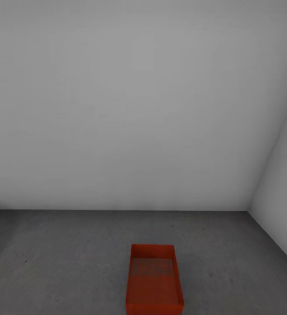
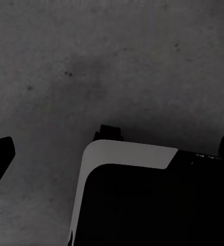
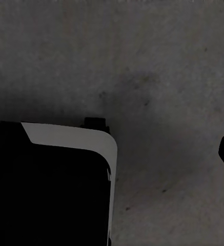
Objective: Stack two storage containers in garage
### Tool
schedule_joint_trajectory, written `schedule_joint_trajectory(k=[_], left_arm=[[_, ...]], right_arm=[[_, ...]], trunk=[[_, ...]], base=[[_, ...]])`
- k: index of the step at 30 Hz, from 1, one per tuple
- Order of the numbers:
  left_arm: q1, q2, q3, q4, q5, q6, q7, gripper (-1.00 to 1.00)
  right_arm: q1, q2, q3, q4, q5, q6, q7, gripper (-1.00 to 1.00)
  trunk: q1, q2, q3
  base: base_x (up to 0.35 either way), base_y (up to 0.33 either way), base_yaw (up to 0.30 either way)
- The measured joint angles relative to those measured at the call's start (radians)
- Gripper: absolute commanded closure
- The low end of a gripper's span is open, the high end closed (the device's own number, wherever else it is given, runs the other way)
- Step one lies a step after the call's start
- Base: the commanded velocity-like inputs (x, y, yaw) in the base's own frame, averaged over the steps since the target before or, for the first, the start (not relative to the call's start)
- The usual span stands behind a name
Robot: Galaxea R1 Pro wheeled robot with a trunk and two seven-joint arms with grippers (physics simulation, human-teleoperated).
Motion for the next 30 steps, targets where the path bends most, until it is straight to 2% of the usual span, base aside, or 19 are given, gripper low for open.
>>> schedule_joint_trajectory(k=[14,24,30], left_arm=[[0.000,0.000,0.000,0.000,0.000,0.000,0.000,-1.00],[0.000,0.000,0.000,0.000,0.000,0.000,0.000,-1.00],[0.000,0.000,0.000,0.001,0.000,0.000,0.000,-1.00]], right_arm=[[0.000,0.000,0.000,0.000,-0.001,0.002,0.004,-1.00],[0.000,0.008,-0.001,0.000,-0.006,0.007,-0.001,-1.00],[0.000,0.006,-0.007,0.000,-0.009,0.002,-0.002,-1.00]], trunk=[[0.000,0.000,0.022],[0.000,0.000,0.025],[0.000,0.000,0.025]], base=[[0.000,0.000,0.000],[0.000,0.000,0.000],[0.000,0.000,-0.194]])
